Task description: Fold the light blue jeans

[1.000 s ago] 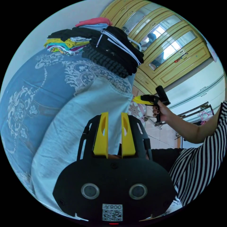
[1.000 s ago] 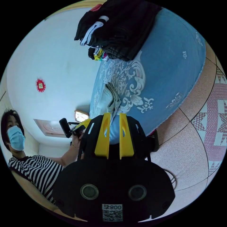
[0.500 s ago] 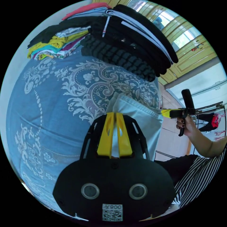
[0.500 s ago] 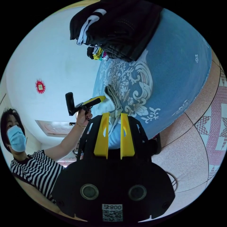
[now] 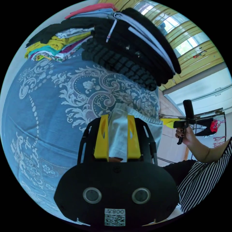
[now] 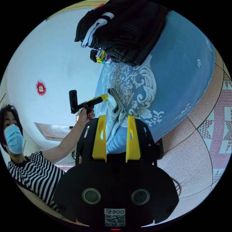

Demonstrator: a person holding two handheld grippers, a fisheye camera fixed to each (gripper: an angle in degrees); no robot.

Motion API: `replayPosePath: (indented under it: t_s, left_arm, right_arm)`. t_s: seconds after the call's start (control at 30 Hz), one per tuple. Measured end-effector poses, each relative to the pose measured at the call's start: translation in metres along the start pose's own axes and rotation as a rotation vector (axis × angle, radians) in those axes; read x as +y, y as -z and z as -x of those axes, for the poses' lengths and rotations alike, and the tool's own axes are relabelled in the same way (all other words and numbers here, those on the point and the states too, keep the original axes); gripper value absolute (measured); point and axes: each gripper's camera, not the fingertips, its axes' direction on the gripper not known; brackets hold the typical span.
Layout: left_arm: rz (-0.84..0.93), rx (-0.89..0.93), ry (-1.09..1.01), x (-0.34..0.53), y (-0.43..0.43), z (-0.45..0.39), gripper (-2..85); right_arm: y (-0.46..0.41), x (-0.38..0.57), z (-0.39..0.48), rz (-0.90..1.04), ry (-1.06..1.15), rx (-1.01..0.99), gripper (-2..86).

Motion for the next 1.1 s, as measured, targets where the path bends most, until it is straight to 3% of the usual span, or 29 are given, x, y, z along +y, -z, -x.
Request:
replayPosePath:
  t_s: [0.27,0.57,0.67,0.73,0.97,1.1]
  left_arm:
    - [0.029,-0.014,0.0,0.015,0.01,0.015,3.7]
    - [-0.087,0.006,-0.042,0.05,0.072,0.027,1.8]
    - [-0.031,-0.011,-0.003,0.06,0.053,0.041,1.3]
    - [-0.004,-0.01,0.055,0.071,0.043,0.055,1.1]
    - [-0.254,0.041,0.095,0.152,0.094,0.075,0.4]
    - [-0.032,-0.123,0.075,0.182,0.064,0.08,0.2]
  right_arm:
    - [-0.029,-0.006,0.003,0.019,-0.011,-0.017,10.0]
    - [-0.049,-0.016,0.031,0.014,0.106,0.031,4.7]
    - [-0.072,-0.019,0.009,0.037,0.035,0.066,4.4]
    - [-0.084,-0.017,-0.013,0.011,-0.061,-0.064,4.2]
    - [-0.121,-0.021,-0.007,0.029,-0.037,-0.075,3.9]
    - [-0.149,-0.022,-0.002,0.025,-0.054,-0.097,3.9]
